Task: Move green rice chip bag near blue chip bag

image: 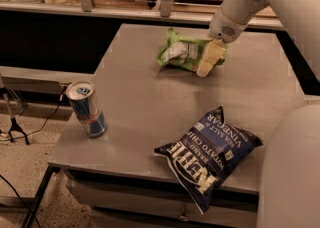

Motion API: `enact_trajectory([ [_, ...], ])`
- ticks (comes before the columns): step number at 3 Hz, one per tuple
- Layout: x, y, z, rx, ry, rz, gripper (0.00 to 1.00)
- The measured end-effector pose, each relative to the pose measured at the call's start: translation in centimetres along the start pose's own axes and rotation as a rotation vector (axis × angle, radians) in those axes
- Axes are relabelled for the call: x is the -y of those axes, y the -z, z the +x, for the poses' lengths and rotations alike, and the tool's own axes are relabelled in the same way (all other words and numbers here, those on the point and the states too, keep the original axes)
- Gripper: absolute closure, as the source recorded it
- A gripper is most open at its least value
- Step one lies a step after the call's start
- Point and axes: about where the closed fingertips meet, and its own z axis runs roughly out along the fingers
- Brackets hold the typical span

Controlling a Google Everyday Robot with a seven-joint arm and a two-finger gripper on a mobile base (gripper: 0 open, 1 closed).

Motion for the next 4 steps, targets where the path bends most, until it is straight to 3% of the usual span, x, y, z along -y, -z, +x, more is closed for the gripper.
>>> enact_trajectory([
  [1, -1.0, -0.2, -1.0, -0.004, 0.037, -0.021, 0.39],
  [2, -1.9, 0.2, -2.5, -0.058, 0.103, -0.021, 0.64],
  [3, -2.2, 1.9, -4.0, -0.055, 0.172, -0.010, 0.95],
  [4, -2.4, 3.4, -4.5, 0.001, 0.265, -0.009, 1.00],
])
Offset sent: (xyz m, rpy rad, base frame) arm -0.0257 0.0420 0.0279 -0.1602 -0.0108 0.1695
